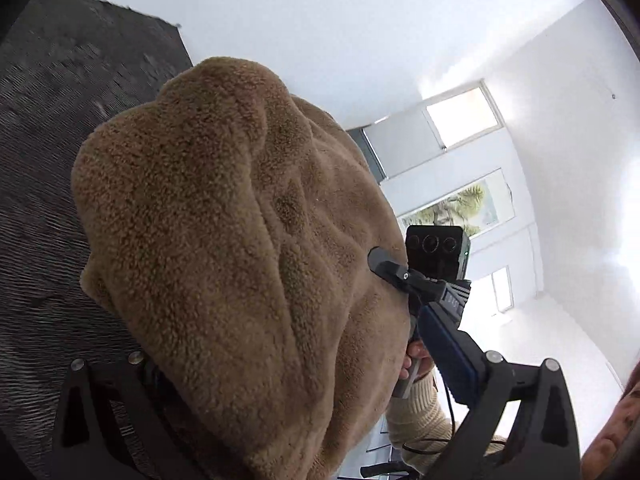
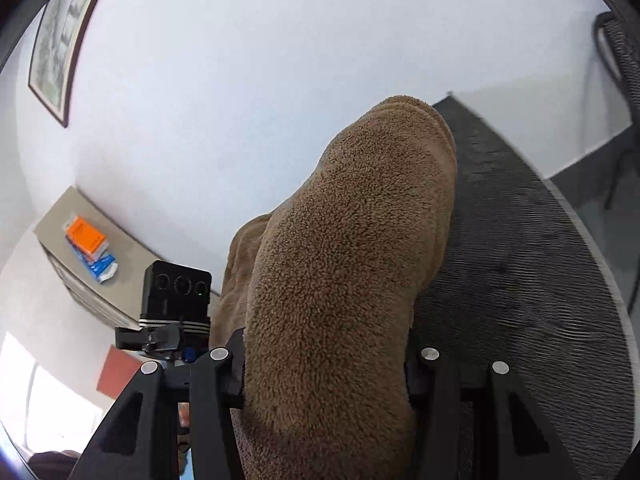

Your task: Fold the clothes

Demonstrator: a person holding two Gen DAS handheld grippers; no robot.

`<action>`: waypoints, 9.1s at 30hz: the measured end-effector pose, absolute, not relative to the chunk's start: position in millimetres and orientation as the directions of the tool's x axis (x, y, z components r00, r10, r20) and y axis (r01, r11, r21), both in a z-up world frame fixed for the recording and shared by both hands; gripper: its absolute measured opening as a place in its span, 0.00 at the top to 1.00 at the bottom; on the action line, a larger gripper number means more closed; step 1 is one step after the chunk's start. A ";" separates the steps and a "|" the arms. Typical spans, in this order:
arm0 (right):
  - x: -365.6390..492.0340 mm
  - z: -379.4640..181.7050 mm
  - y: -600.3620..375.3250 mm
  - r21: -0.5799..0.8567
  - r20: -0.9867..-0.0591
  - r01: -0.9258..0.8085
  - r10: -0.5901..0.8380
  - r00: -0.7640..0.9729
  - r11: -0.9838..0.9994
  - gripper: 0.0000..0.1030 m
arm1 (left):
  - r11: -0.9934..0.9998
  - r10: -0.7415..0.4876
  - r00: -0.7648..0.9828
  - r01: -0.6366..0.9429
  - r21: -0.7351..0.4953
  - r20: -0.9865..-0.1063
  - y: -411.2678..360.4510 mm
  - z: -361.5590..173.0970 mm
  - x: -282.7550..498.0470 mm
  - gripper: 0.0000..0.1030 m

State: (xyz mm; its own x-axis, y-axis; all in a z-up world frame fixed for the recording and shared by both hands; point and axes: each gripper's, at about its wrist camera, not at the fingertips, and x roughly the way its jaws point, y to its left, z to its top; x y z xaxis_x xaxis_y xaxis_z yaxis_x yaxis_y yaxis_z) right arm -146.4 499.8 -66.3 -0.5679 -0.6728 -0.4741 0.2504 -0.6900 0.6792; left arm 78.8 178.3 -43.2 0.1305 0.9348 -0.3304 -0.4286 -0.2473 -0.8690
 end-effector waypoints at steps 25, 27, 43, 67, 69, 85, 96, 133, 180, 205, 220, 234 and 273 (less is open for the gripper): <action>-102.4 -103.7 531.2 0.606 -0.604 0.182 -0.597 -0.528 -0.774 0.46 | -0.414 0.873 0.047 -0.457 -0.787 -0.486 211.7 -17.0 83.1 0.01; -119.9 -86.9 527.9 0.620 -0.592 0.178 -0.604 -0.533 -0.764 0.44 | -0.430 0.863 0.042 -0.465 -0.774 -0.504 202.9 -18.6 81.1 0.01; 21.9 15.3 450.3 -0.161 -0.479 0.255 -0.150 -0.865 -0.953 0.30 | -0.466 0.851 -0.231 -0.746 -0.476 -0.471 171.2 119.5 110.4 0.00; 40.7 -30.8 419.1 -0.247 -0.638 0.309 -0.086 -0.765 -0.918 0.25 | -0.529 0.676 -0.230 -0.813 -0.244 -0.700 206.0 19.5 86.1 0.01; 42.8 -30.1 418.3 -0.250 -0.636 0.305 -0.081 -0.768 -0.919 0.25 | -0.527 0.684 -0.229 -0.812 -0.252 -0.693 203.6 15.1 85.0 0.01; 59.3 -38.3 412.6 -0.268 -0.625 0.288 -0.061 -0.778 -0.919 0.25 | -0.542 0.685 -0.251 -0.803 -0.248 -0.684 191.9 5.1 84.9 0.01; 54.0 -44.6 403.0 -0.270 -0.629 0.285 -0.055 -0.775 -0.920 0.25 | -0.538 0.691 -0.251 -0.805 -0.251 -0.678 199.9 4.9 87.3 0.01; 51.5 -53.0 415.4 -0.275 -0.615 0.287 -0.062 -0.786 -0.918 0.25 | -0.534 0.698 -0.252 -0.807 -0.253 -0.670 210.2 0.5 88.4 0.01; 37.4 -58.3 407.8 -0.292 -0.615 0.286 -0.050 -0.787 -0.912 0.25 | -0.586 0.677 -0.284 -0.766 -0.265 -0.679 181.3 16.1 104.3 0.00; 3.9 -36.7 396.5 -0.341 -0.600 0.302 -0.042 -0.799 -0.890 0.24 | -0.604 0.732 -0.218 -0.646 -0.466 -0.646 143.0 4.0 91.3 0.00; -72.9 -24.0 359.8 -0.326 -0.632 0.421 -0.137 -0.763 -0.846 0.24 | -0.653 0.737 -0.293 -0.543 -0.528 -0.609 88.0 9.3 76.6 0.00; -89.4 -41.1 373.8 -0.174 -0.720 0.437 -0.188 -0.668 -0.883 0.24 | -0.659 0.735 -0.267 -0.499 -0.563 -0.624 83.5 -5.9 69.7 0.00; -71.1 -48.0 371.1 -0.171 -0.697 0.428 -0.198 -0.689 -0.887 0.17 | -0.753 0.625 -0.381 -0.523 -0.399 -0.681 94.6 -12.2 77.8 0.00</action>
